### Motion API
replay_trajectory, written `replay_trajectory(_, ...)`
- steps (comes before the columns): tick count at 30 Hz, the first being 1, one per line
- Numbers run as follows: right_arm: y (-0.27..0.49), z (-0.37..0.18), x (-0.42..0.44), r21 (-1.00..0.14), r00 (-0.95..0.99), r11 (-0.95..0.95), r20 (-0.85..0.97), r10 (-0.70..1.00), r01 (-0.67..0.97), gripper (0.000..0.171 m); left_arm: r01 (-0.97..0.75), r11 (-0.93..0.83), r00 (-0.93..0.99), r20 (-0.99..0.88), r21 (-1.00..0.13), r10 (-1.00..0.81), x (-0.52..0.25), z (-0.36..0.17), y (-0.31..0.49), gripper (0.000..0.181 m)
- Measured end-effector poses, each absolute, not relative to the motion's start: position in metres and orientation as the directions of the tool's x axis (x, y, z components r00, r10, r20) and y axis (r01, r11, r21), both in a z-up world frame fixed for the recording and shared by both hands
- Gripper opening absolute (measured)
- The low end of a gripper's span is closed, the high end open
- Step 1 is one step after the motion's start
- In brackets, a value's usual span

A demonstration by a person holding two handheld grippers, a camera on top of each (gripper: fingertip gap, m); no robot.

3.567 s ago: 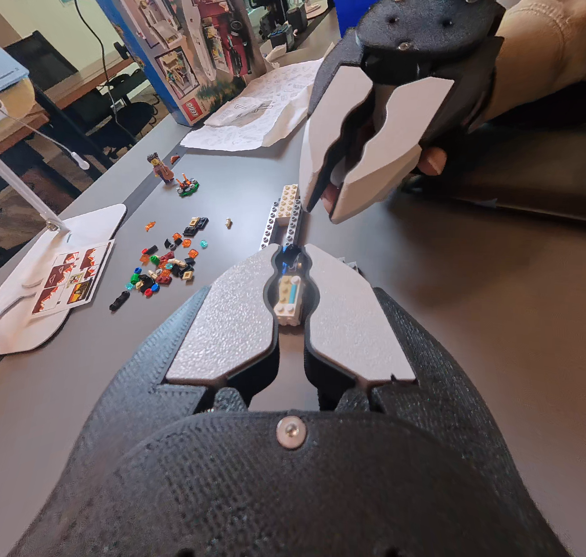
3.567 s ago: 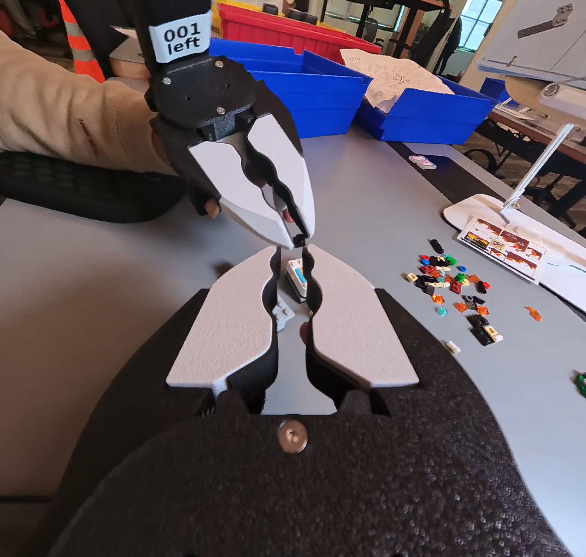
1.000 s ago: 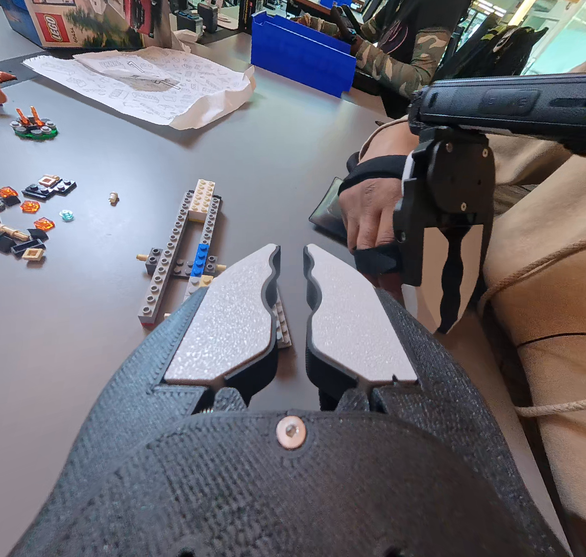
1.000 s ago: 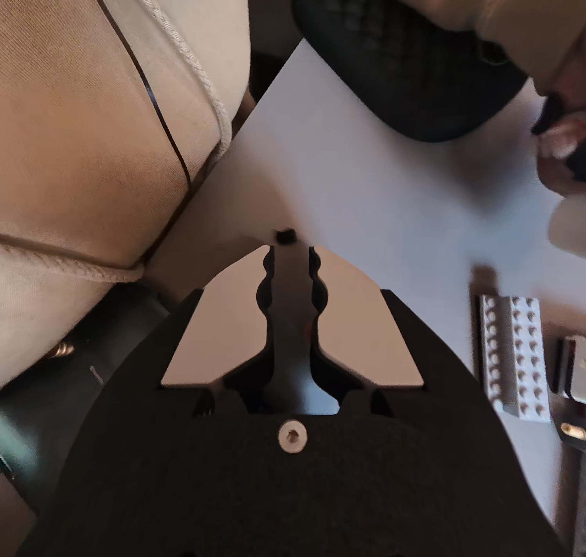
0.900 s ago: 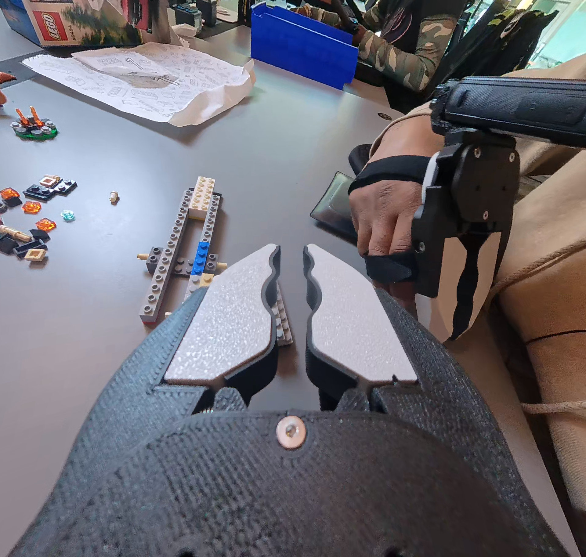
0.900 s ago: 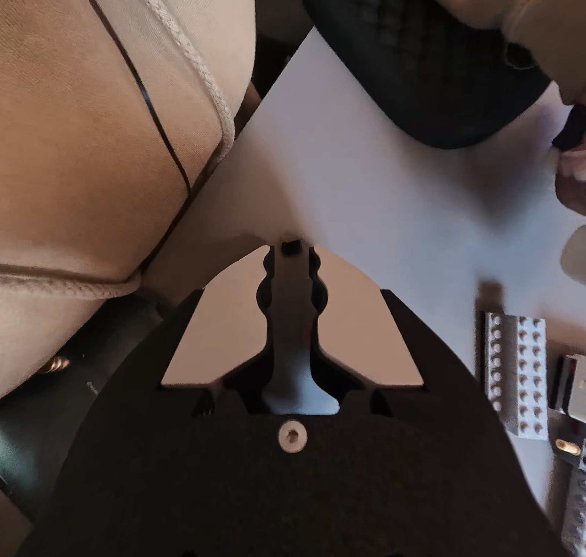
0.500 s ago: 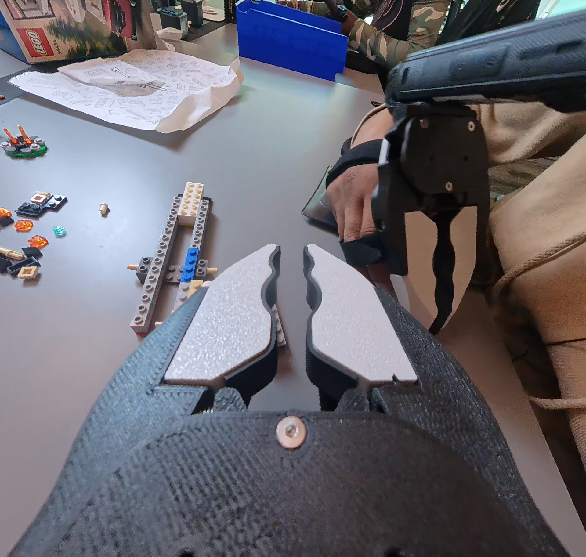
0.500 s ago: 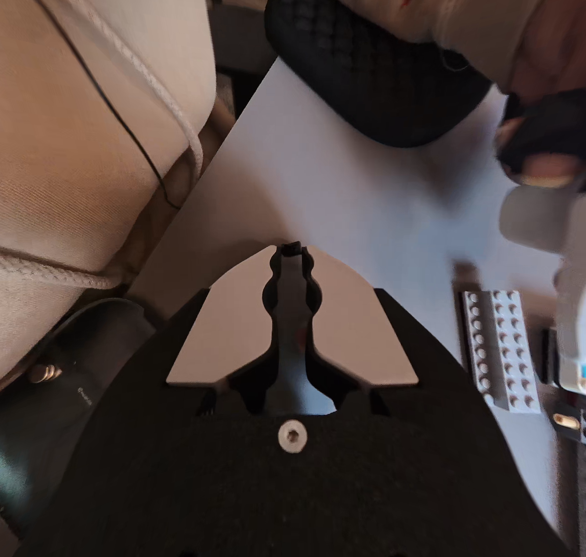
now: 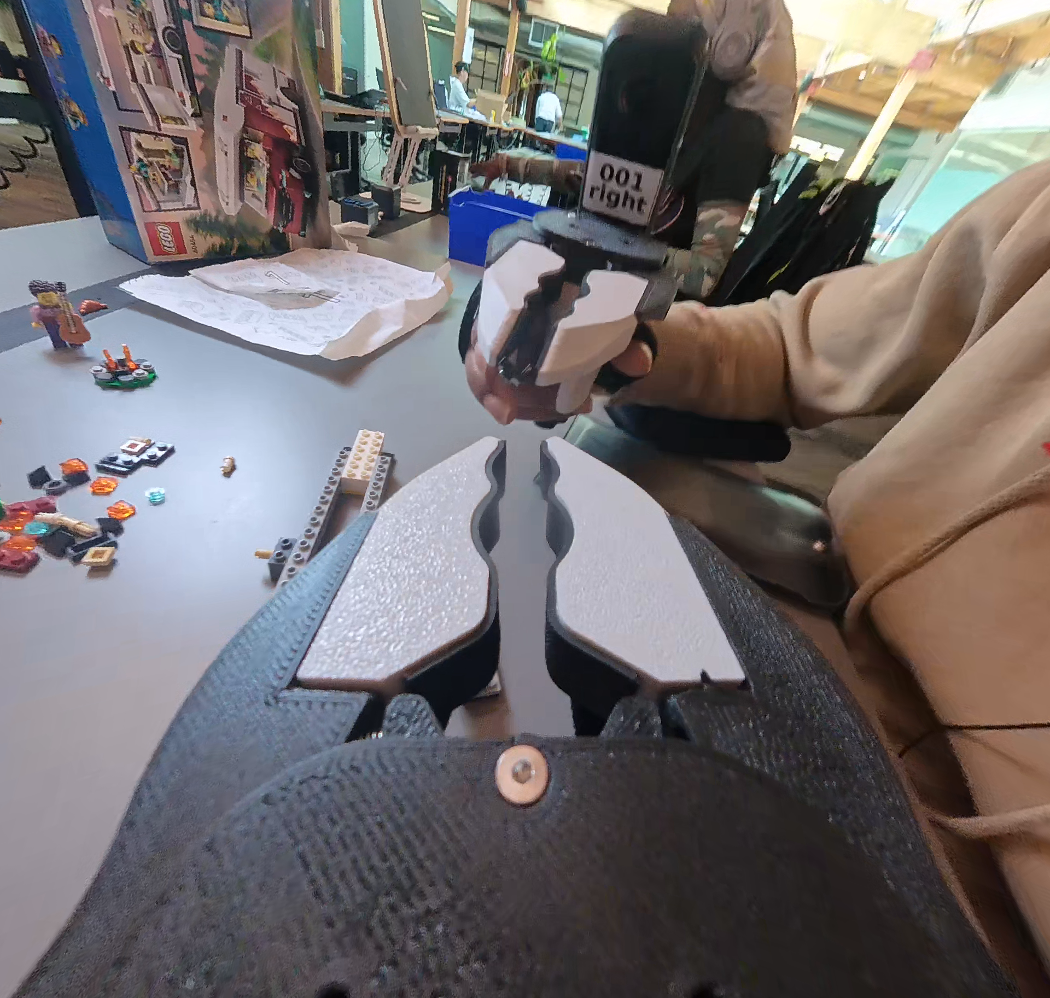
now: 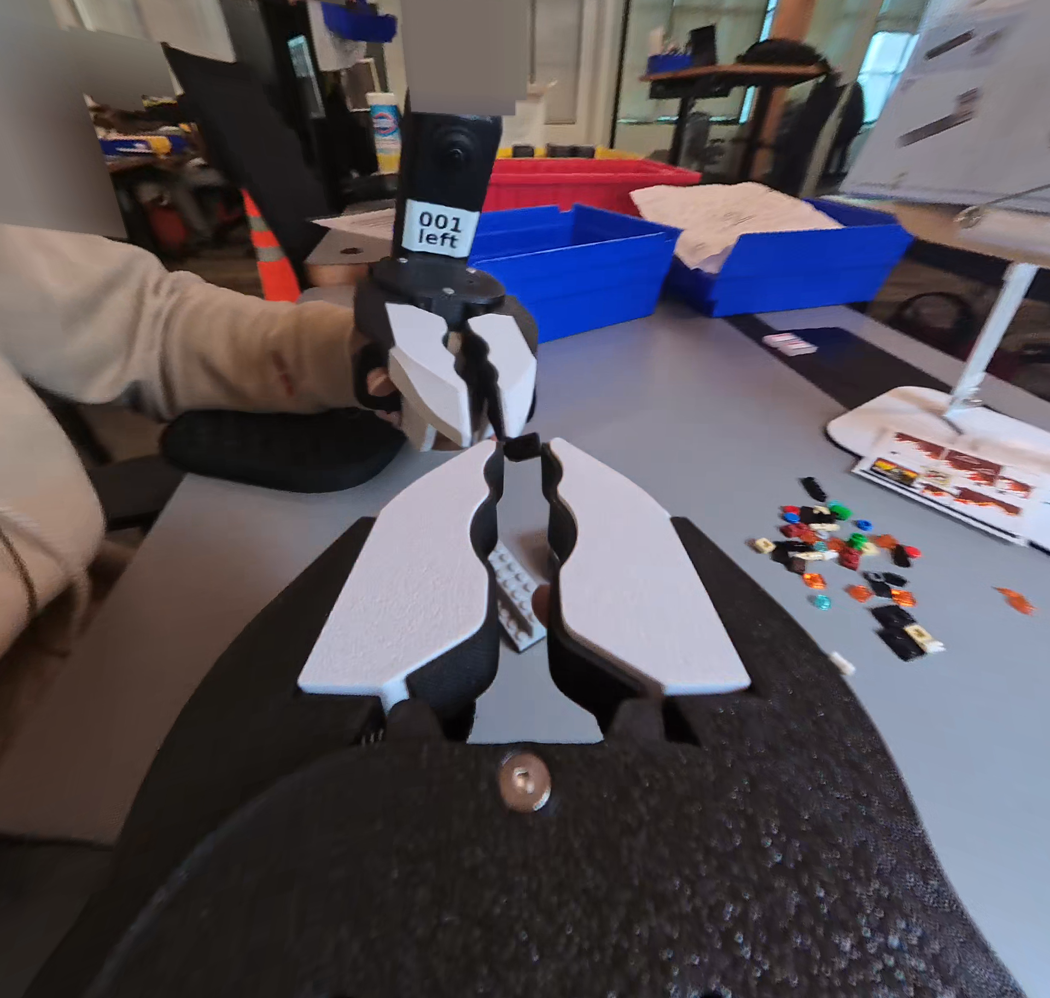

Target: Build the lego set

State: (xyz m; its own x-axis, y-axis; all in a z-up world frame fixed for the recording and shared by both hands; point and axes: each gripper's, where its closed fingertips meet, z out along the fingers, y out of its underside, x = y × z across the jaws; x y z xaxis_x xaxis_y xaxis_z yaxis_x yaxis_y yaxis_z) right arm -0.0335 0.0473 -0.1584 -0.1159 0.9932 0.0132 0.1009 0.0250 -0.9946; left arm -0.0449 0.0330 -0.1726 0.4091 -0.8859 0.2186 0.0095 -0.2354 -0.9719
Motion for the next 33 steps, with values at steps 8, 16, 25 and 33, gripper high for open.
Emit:
replay_trajectory(8, 0.038, -0.169, -0.047, -0.941, -0.016, 0.323, 0.323, 0.946, 0.099, 0.012, 0.372, -0.566, 0.182, 0.655, -0.736, -0.733, -0.045, -0.156, 0.041, 0.026)
replay_trajectory(16, 0.027, -0.174, -0.052, -0.854, 0.001, 0.506, 0.510, 0.860, 0.122, 0.012, 0.347, -0.621, 0.120, 0.691, -0.702, -0.713, -0.036, -0.161, 0.035, 0.023)
replay_trajectory(25, 0.028, -0.168, -0.051, -0.804, 0.057, 0.584, 0.592, 0.804, 0.113, 0.012, 0.351, -0.635, 0.104, 0.702, -0.688, -0.704, -0.037, -0.161, 0.035, 0.018)
replay_trajectory(33, 0.029, -0.163, -0.050, -0.785, 0.096, 0.611, 0.619, 0.780, 0.100, 0.012, 0.356, -0.650, 0.071, 0.713, -0.671, -0.698, -0.036, -0.159, 0.033, 0.017)
